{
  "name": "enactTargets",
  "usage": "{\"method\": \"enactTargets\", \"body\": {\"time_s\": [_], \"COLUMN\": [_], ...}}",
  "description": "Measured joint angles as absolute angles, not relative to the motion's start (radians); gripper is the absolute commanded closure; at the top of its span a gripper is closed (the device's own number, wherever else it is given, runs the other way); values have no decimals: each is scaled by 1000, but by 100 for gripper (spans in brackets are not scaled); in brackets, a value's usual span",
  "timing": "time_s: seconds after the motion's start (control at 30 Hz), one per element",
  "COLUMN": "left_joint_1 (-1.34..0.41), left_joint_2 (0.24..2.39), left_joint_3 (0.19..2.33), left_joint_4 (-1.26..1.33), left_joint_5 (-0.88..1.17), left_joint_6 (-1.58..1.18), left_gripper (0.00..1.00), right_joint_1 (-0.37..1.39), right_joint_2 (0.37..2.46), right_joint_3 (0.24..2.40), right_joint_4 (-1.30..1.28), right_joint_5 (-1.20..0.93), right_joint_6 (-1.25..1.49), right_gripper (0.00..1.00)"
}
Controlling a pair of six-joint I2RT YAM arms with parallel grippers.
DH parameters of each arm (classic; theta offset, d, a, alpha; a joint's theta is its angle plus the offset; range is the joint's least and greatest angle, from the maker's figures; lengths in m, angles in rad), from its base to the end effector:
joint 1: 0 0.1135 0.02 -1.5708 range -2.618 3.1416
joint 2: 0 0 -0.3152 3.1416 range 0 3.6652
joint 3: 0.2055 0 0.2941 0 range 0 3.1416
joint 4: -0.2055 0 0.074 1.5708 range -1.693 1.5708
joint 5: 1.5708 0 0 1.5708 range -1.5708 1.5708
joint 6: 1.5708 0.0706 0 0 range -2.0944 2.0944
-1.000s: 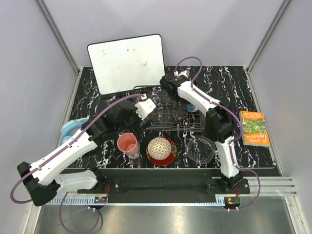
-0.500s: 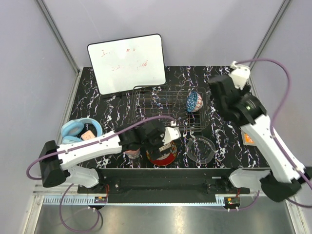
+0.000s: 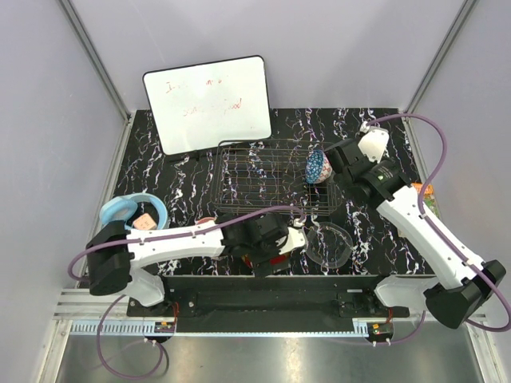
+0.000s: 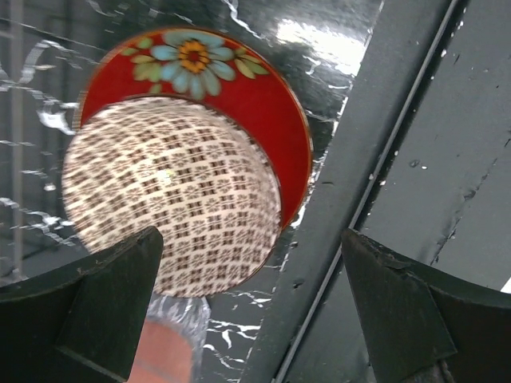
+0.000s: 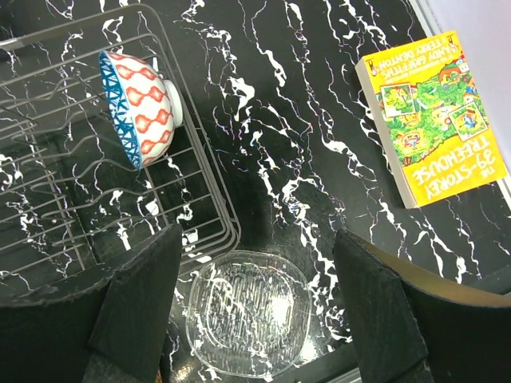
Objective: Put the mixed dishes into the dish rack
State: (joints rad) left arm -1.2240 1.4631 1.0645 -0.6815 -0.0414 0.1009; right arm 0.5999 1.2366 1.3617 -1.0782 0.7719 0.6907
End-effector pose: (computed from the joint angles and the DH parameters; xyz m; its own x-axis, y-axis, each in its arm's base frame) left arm 0.1193 -0.3215 0.2430 -0.2043 0.8613 -0.4652 0.9585 0.2725 0.0838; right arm 0.2481 0.1101 0.4052 -0.5640 0.1674 -0.8087 0.3739 0.9249 -0.0693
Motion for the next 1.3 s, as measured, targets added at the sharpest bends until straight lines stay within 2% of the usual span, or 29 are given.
{"method": "enactTargets", "body": {"time_s": [0.27,0.37,0.4,0.47,0.5,0.57,0.7,0.83,1.03,1.17,1.2,1.3], "left_joint_1": [-1237,-1238,-1238,-1238,-1238,-1238,-1238,-1237,-1235,-1229,-1228,-1230], "left_joint_2": [1559,1600,1614,1633,1640,1653,1674,1680,1705,1731,1735,1733], "left_joint_3": [1066,1073,1080,1094,1102,1121,1155,1164,1165,1166,1168,1214], "left_joint_4": [-673,-670,-673,-672,-672,-672,-671,-672,-675,-681,-683,-739], "left_joint_5": [-28,-24,-18,-7,-3,3,12,13,10,0,0,-52], "left_joint_6": [91,84,82,77,77,75,76,78,82,88,85,103], "left_gripper": [3,11,19,27,35,42,46,56,60,88,100,100], "right_joint_1": [599,599,599,598,598,597,596,596,596,596,596,596], "right_joint_2": [1179,1126,1103,1065,1049,1024,1010,1009,999,983,979,965], "right_joint_3": [1353,1339,1332,1319,1310,1289,1257,1241,1236,1225,1222,1216], "right_joint_4": [-1077,-1077,-1077,-1074,-1073,-1070,-1069,-1068,-1066,-1066,-1066,-1066], "right_joint_5": [767,767,767,768,768,768,766,765,765,765,765,765], "right_joint_6": [707,715,717,718,720,721,723,723,722,722,722,722], "right_gripper": [19,20,21,22,22,23,23,23,24,25,25,27]}}
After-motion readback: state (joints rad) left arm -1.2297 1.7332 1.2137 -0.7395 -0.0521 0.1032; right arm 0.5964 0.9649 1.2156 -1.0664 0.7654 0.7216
